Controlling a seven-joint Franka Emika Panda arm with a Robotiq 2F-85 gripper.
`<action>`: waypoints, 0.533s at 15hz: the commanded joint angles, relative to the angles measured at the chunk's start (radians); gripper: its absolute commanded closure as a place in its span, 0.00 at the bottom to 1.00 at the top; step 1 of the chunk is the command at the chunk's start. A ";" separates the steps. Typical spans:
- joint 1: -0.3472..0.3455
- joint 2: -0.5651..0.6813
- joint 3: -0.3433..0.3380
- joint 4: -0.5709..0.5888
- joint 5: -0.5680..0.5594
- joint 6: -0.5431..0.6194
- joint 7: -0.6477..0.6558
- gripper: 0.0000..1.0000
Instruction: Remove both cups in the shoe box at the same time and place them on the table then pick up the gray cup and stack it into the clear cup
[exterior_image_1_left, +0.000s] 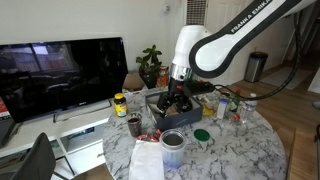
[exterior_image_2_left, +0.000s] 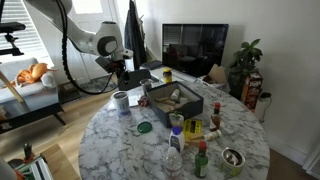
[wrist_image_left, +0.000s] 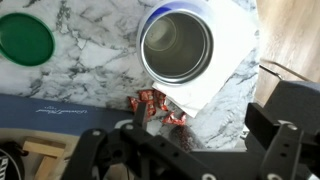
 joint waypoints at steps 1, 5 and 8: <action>0.011 -0.124 -0.004 -0.083 0.022 -0.033 0.052 0.00; -0.001 -0.231 0.016 -0.120 0.063 -0.137 0.022 0.00; -0.004 -0.196 0.015 -0.071 0.039 -0.130 0.035 0.00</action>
